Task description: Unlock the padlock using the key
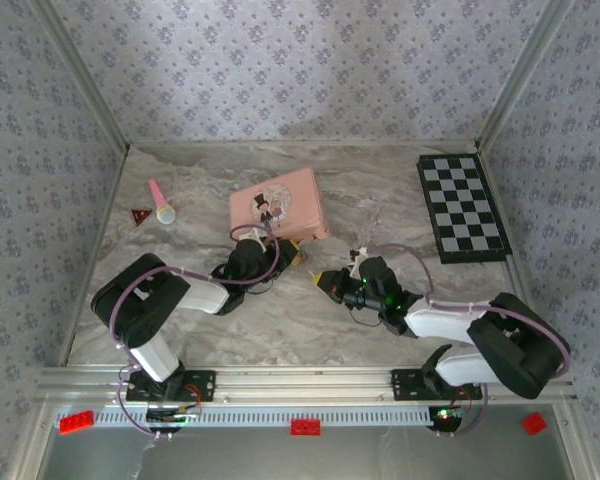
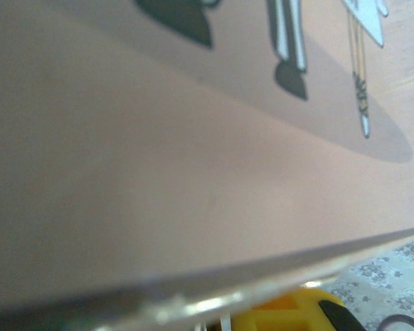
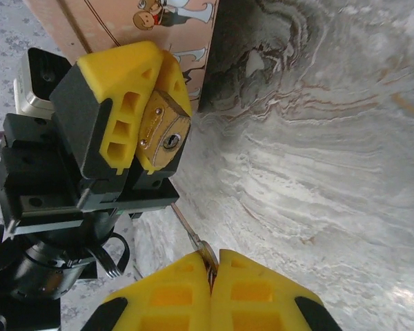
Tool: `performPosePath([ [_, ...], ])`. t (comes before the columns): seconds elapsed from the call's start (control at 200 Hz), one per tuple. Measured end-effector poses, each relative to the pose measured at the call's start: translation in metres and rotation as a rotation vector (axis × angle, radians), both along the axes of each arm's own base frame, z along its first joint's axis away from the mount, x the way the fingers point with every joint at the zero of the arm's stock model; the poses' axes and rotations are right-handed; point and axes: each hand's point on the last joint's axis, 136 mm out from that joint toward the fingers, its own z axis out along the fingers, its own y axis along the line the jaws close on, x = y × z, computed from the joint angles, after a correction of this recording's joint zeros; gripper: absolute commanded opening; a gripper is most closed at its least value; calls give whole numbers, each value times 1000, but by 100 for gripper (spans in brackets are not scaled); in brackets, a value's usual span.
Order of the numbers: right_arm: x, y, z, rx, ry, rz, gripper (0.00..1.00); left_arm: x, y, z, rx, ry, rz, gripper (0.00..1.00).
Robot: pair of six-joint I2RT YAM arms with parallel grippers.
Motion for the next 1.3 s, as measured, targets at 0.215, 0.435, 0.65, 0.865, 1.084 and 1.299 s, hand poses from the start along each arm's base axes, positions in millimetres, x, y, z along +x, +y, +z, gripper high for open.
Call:
performPosePath([
  [0.215,3,8,1,39,3,2,0,-7,-4,3,-29,1,-14,0],
  [0.435,5,11,9,74,-10,3,0,-10,-6,7,-61,4,-15,0],
  [0.65,8,9,10,83,-9,4,0,-14,-10,9,-78,14,-23,0],
  [0.865,8,9,10,85,-7,6,0,-17,-12,10,-85,21,-33,0],
  [1.084,8,9,10,85,-7,5,0,-17,-12,10,-87,22,-32,0],
  [1.299,8,8,9,84,-3,3,0,-17,-12,10,-90,19,-31,0],
])
